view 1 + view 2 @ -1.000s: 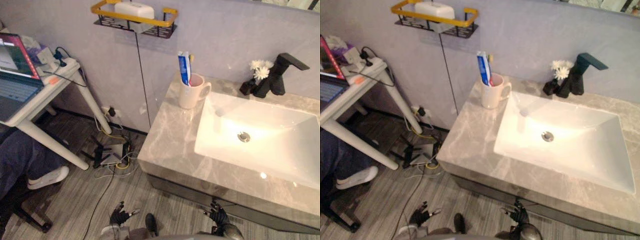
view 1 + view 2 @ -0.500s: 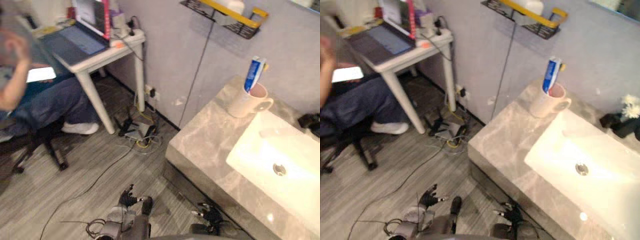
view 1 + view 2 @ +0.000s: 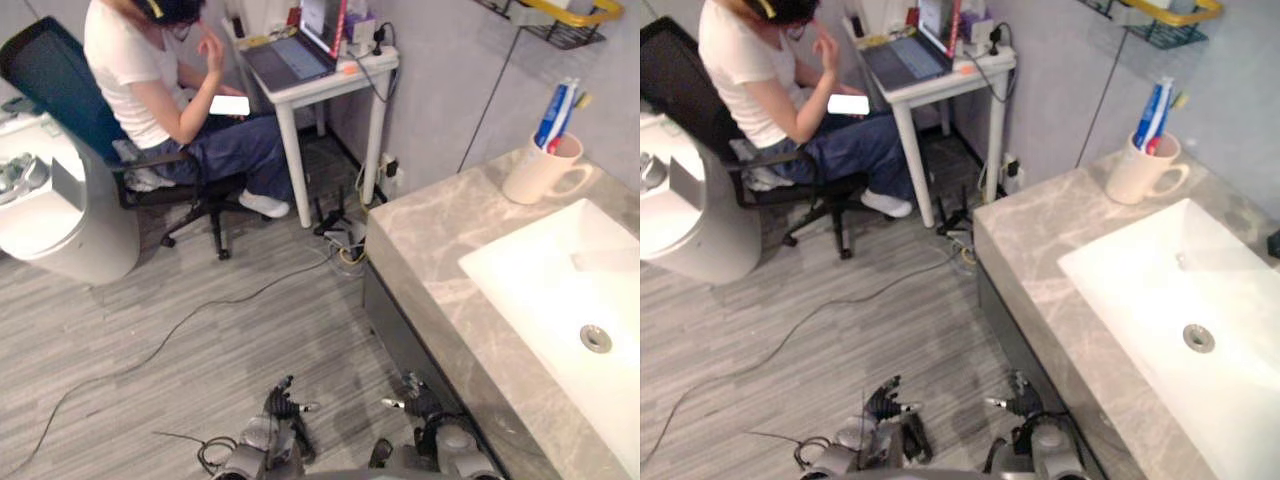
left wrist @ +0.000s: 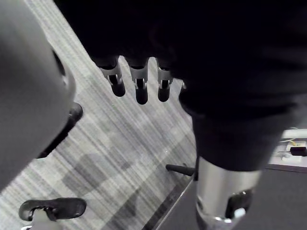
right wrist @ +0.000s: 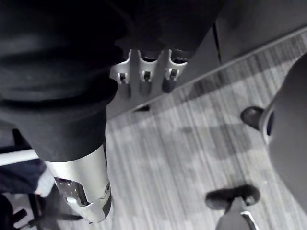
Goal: Organize washtable
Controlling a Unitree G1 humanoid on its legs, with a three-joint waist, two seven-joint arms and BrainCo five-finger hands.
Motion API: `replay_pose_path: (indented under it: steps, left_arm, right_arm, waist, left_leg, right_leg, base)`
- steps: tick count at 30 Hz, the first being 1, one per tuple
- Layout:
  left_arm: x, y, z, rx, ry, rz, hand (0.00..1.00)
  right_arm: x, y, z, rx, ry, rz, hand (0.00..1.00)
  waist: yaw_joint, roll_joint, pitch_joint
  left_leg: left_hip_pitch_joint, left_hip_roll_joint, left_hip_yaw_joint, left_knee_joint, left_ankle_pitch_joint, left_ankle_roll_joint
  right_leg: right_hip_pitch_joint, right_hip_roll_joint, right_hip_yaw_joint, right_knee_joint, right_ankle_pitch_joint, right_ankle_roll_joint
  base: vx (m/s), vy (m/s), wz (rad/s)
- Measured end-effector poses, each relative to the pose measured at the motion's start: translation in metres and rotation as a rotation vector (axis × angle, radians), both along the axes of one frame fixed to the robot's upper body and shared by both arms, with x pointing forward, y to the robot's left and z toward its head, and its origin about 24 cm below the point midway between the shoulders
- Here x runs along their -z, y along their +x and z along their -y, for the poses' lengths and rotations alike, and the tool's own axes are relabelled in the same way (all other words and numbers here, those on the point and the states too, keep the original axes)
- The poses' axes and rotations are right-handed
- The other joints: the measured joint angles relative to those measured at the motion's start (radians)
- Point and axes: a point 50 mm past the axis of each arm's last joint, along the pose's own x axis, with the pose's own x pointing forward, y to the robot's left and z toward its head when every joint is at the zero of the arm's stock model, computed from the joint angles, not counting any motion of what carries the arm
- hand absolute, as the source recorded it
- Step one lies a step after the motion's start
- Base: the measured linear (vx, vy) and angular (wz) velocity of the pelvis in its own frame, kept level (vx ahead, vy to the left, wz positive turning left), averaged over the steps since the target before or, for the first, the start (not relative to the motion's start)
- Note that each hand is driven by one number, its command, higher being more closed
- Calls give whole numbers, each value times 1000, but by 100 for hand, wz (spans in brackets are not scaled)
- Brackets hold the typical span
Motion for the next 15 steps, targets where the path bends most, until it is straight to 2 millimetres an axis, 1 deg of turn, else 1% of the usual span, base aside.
replay_pose_path:
  steps: [1, 2, 3, 4, 6, 8, 9, 11, 14, 15]
  left_arm:
    - [0, 0, 1, 7, 0, -3, 0]
    - [0, 0, -3, 6, 12, -5, 0]
    - [0, 2, -6, 7, 20, -1, 0]
    - [0, 3, -7, 8, 25, -1, 0]
    - [0, 3, -11, 7, 36, -4, 0]
    - [0, 3, -12, 2, 38, -7, 0]
    - [0, 3, -13, -5, 37, -6, 0]
    - [1, 2, -13, -13, 30, -10, 0]
    - [3, -5, -15, -99, -5, -26, 0]
    - [3, -6, -18, -127, -11, -29, 0]
  right_arm:
    - [0, 0, 1, 6, 0, -1, 0]
    - [2, -5, -3, 10, 14, -14, 0]
    - [3, -7, -7, 12, 25, -19, 0]
    - [4, -8, -10, 14, 33, -22, 0]
    - [4, -8, -15, 11, 48, -22, 0]
    - [3, -6, -16, 10, 49, -18, 0]
    - [3, -6, -14, 11, 43, -19, 0]
    - [4, -7, -12, 11, 40, -23, 0]
    - [3, -7, -13, 11, 41, -22, 0]
    - [4, -8, -13, 11, 41, -26, 0]
  waist:
    - [0, 12, -7]
    - [10, -6, -8]
    - [21, -21, -13]
    - [26, -27, -16]
    - [28, -29, -20]
    - [27, -18, -29]
    - [27, -5, -34]
    - [31, 7, -41]
    - [37, 11, -44]
    - [48, 8, -44]
  left_leg:
    - [21, -2, -4, -38, 4, -21]
    - [22, -4, -8, -43, -8, -29]
    - [14, 0, -9, -12, -19, -21]
    - [7, 4, -12, 9, -31, -16]
    - [3, 7, -10, 50, -60, -6]
    - [1, 0, 3, 48, -75, 0]
    - [-9, -7, 14, 47, -91, 0]
    - [-23, -11, 35, 46, -97, 8]
    - [-41, -30, 60, 45, -107, 23]
    - [-47, -42, 60, 46, -115, 32]
  right_leg:
    - [0, 3, -7, 0, 3, 2]
    - [0, 3, -10, -1, 16, 5]
    - [4, 2, -10, -11, 26, 4]
    - [10, 3, -11, -19, 32, 5]
    - [35, -3, -10, -36, 48, 19]
    - [33, -13, -5, -49, 52, 35]
    - [23, -19, -4, -62, 58, 47]
    - [6, -26, 0, -72, 65, 60]
    - [-19, -51, 4, -71, 70, 79]
    - [-24, -65, 0, -66, 64, 94]
  base:
    - [-42, 121, 36]
    - [-31, 116, 17]
    - [-35, 111, 11]
    - [-32, 101, 5]
    - [-67, 118, -3]
    - [-123, 134, -8]
    - [-98, 121, -7]
    - [-84, 126, -8]
    - [-27, 109, -1]
    - [31, 160, 8]
